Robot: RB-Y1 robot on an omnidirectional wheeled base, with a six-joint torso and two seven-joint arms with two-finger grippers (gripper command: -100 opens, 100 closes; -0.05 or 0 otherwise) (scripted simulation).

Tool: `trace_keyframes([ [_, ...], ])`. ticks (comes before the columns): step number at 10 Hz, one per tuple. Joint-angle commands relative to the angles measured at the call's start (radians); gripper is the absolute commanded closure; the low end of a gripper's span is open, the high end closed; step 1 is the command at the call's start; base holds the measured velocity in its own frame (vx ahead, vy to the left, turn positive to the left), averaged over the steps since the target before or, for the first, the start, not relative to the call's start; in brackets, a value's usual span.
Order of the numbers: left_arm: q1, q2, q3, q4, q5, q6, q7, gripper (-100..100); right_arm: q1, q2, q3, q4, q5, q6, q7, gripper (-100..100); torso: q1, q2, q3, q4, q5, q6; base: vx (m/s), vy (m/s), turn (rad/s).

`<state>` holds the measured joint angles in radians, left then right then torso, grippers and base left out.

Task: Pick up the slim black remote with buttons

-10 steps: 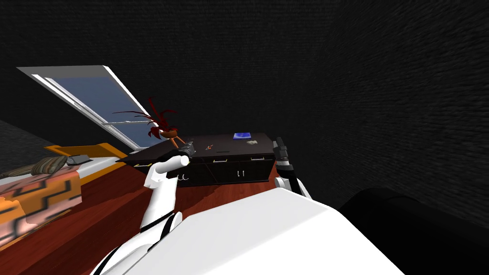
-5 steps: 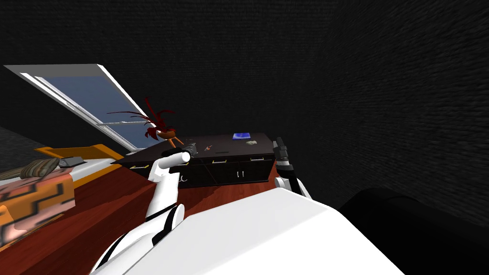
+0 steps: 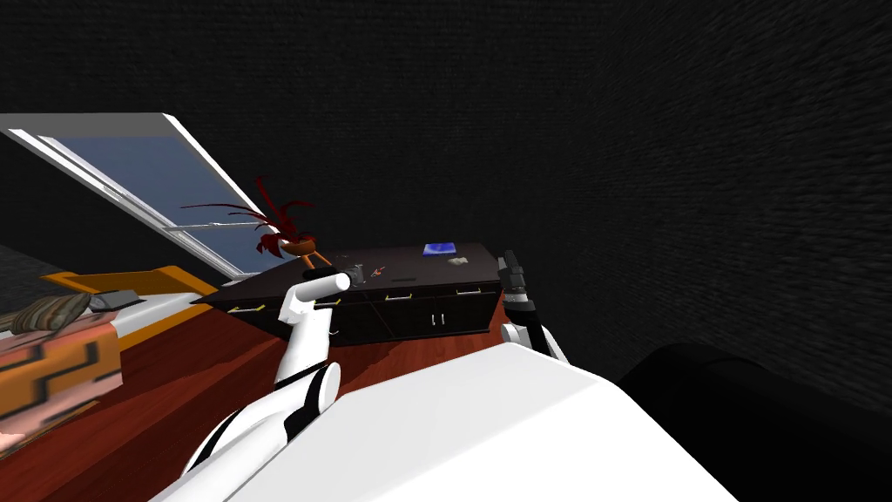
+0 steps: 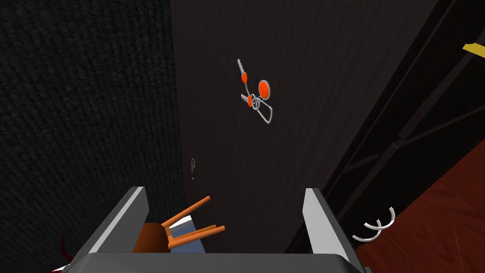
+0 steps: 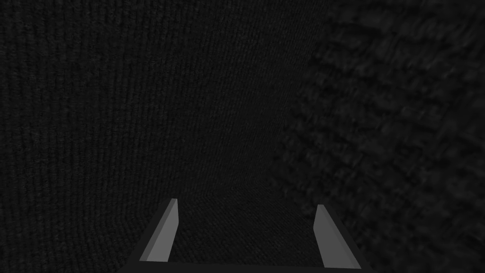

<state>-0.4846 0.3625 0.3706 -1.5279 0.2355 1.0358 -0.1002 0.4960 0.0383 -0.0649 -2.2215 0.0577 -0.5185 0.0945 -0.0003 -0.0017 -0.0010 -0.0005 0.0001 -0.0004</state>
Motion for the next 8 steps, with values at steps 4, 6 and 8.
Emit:
trace_keyframes([
  [4, -0.075, 0.009, -0.011, 0.097, 0.011, 0.126, -0.012, -100, 0.0, 0.0, 0.0, 0.0, 0.0, 0.0, 0.0, 0, 0.0, 0.0, 0.0, 0.0, 0.0, 0.0, 0.028, 0.001, -0.041],
  [6, -0.075, 0.009, -0.011, 0.097, 0.011, 0.167, -0.012, -100, 0.0, 0.0, 0.0, 0.0, 0.0, 0.0, 0.0, 0, 0.0, -0.001, -0.001, 0.0, 0.0, 0.0, 0.032, 0.002, -0.019],
  [8, -0.11, 0.012, -0.02, 0.144, 0.014, 0.227, -0.016, -100, 0.0, 0.0, 0.0, 0.0, 0.0, 0.0, 0.0, 0, -0.001, -0.001, -0.001, 0.0, 0.0, 0.001, 0.036, -0.002, -0.057],
])
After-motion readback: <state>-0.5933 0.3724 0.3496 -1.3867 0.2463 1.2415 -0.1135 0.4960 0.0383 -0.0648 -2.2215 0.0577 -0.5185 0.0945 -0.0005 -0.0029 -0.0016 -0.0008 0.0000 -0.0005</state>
